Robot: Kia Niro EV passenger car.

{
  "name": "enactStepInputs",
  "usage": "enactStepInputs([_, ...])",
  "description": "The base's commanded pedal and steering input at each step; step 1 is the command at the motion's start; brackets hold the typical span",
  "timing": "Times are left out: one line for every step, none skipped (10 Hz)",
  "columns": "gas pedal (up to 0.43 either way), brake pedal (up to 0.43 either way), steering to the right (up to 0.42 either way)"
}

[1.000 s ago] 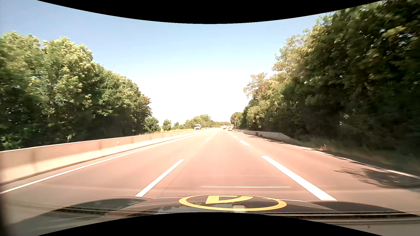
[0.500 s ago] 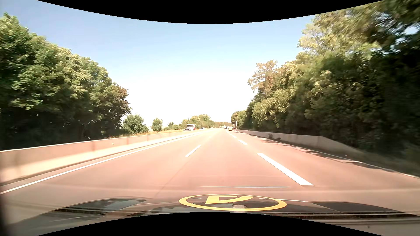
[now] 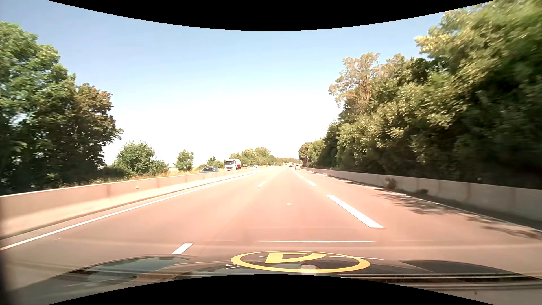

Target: Follow the waypoints while adhering to traffic rules and regulations

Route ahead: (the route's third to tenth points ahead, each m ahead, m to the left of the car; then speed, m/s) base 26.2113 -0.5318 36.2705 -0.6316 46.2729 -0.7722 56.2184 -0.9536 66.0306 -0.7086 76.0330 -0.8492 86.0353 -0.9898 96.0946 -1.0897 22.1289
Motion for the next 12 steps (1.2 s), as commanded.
enactStepInputs([0.209,0.000,-0.001])
enactStepInputs([0.220,0.000,-0.001])
enactStepInputs([0.220,0.000,-0.001])
enactStepInputs([0.220,0.000,-0.001])
enactStepInputs([0.220,0.000,-0.001])
enactStepInputs([0.220,0.000,-0.002])
enactStepInputs([0.220,0.000,-0.002])
enactStepInputs([0.220,0.000,-0.001])
enactStepInputs([0.220,0.000,-0.001])
enactStepInputs([0.220,0.000,-0.002])
enactStepInputs([0.220,0.000,-0.001])
enactStepInputs([0.220,0.000,-0.001])
